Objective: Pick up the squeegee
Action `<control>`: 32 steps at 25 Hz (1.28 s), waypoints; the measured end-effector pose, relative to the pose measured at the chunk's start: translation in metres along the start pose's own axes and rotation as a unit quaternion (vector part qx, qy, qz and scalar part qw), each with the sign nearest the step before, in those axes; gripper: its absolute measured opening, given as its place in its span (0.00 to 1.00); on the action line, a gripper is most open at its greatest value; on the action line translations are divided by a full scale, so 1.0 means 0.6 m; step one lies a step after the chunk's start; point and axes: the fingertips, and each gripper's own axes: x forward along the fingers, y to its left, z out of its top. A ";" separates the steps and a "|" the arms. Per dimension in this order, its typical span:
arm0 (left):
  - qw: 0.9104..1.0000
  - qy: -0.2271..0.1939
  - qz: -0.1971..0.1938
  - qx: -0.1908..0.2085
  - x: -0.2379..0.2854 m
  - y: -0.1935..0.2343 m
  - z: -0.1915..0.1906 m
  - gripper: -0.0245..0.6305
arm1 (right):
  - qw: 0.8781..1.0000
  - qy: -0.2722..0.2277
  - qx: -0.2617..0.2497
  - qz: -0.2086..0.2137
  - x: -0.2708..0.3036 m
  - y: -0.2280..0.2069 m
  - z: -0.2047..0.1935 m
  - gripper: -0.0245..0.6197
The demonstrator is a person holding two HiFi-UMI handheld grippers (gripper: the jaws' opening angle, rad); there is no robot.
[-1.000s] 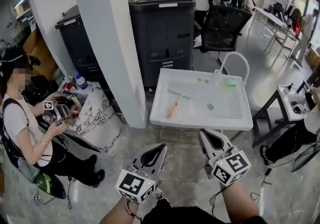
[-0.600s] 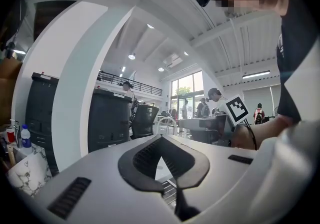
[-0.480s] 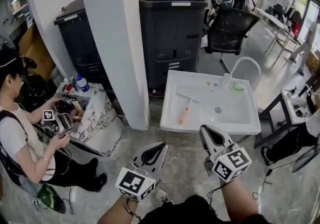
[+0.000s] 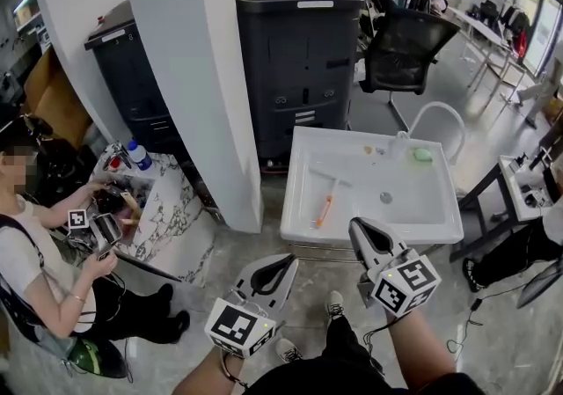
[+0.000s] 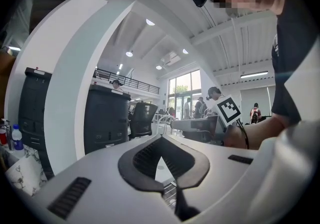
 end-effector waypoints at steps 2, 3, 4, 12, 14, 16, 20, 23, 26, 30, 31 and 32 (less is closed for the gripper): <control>1.000 0.003 0.003 0.000 0.021 0.005 -0.001 0.06 | 1.000 0.003 0.004 0.003 0.014 -0.022 -0.002 0.06; 1.000 0.004 0.005 0.000 0.033 0.009 -0.001 0.06 | 1.000 0.006 0.005 0.005 0.022 -0.034 -0.004 0.06; 1.000 0.005 0.008 0.000 0.045 0.014 -0.001 0.06 | 1.000 0.008 0.006 0.007 0.031 -0.047 -0.005 0.06; 1.000 0.008 0.028 -0.001 0.167 0.042 -0.006 0.06 | 0.999 0.029 0.022 0.024 0.102 -0.173 -0.016 0.07; 0.999 0.013 0.029 -0.004 0.198 0.048 -0.013 0.06 | 0.999 0.034 0.027 0.028 0.121 -0.203 -0.023 0.07; 0.999 0.018 0.029 -0.010 0.228 0.054 -0.020 0.06 | 0.998 0.042 0.030 0.032 0.140 -0.229 -0.034 0.07; 0.999 0.029 0.017 -0.008 0.282 0.058 -0.040 0.06 | 0.996 0.059 0.050 0.039 0.176 -0.279 -0.064 0.07; 0.999 0.039 0.012 -0.009 0.313 0.057 -0.059 0.06 | 0.993 0.073 0.078 0.042 0.197 -0.314 -0.092 0.07; 0.999 0.049 0.015 -0.016 0.339 0.059 -0.072 0.06 | 0.990 0.086 0.102 0.047 0.216 -0.344 -0.120 0.07; 0.997 0.063 0.027 -0.030 0.364 0.073 -0.086 0.06 | 0.984 0.105 0.134 0.054 0.245 -0.374 -0.159 0.11; 0.996 0.069 0.031 -0.037 0.369 0.076 -0.089 0.06 | 0.982 0.111 0.143 0.056 0.252 -0.381 -0.169 0.12; 0.996 0.072 0.036 -0.040 0.374 0.080 -0.092 0.06 | 0.979 0.116 0.154 0.058 0.259 -0.388 -0.181 0.13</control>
